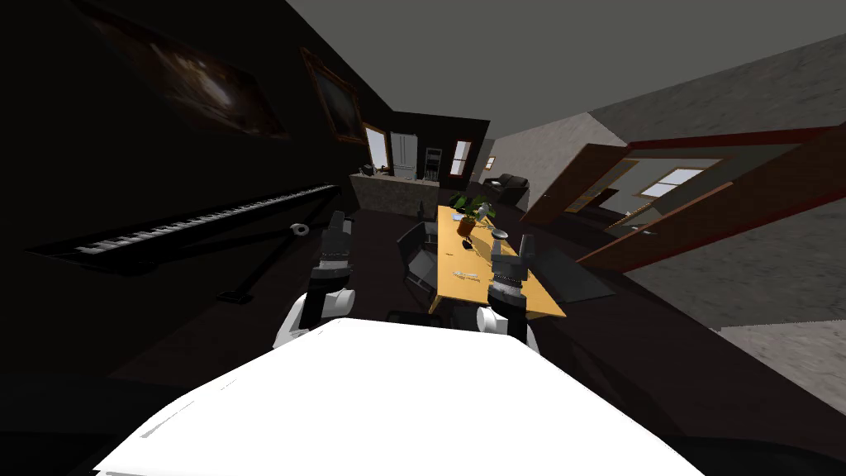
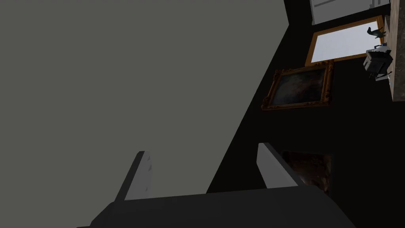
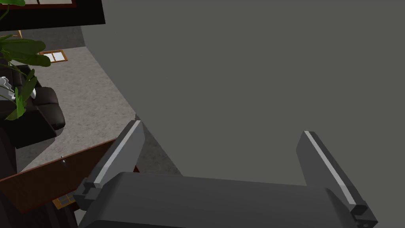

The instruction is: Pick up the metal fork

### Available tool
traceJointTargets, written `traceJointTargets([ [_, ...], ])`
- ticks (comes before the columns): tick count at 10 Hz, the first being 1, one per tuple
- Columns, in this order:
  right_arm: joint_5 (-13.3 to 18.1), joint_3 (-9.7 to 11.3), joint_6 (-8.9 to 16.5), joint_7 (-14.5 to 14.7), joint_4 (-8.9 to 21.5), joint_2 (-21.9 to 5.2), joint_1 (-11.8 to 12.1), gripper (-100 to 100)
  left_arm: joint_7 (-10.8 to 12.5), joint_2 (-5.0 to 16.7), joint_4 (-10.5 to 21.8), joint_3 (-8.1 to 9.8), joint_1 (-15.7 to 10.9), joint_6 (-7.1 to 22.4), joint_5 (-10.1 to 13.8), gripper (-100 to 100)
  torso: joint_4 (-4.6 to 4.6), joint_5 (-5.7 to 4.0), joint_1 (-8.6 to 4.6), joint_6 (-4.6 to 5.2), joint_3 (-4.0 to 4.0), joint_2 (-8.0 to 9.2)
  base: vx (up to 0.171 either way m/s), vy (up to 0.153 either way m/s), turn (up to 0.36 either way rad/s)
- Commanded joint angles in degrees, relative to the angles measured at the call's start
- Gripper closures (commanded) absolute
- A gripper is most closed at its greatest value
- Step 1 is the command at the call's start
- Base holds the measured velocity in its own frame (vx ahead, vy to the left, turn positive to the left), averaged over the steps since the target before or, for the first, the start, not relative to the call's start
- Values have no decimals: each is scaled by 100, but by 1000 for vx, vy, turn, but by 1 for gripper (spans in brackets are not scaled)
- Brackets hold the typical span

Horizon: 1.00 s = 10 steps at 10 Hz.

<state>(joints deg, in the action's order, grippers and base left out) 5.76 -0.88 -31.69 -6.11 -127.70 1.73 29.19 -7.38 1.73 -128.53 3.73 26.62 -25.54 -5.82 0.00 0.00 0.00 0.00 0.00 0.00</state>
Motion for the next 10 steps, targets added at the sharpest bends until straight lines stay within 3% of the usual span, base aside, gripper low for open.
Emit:
traceJointTargets([
  [1, 13, -33, 17, 47, 56, -224, 34, -100, 0, 0, 0, 0, 0, 0, 0, 0, 0, 0, 0, 0, 0, 0, -7, 8, 44],
  [5, 101, -202, 109, 320, 385, -848, 233, -100, 0, 0, 0, 0, -1, 0, 0, 0, 2, 1, 4, 0, 7, 13, -31, 19, 83],
  [10, 360, -519, 287, 903, 1122, -1475, 657, -100, 0, 0, 0, -1, -1, 0, 0, 0, 5, 3, 15, -1, 13, 22, -48, 46, 143],
])
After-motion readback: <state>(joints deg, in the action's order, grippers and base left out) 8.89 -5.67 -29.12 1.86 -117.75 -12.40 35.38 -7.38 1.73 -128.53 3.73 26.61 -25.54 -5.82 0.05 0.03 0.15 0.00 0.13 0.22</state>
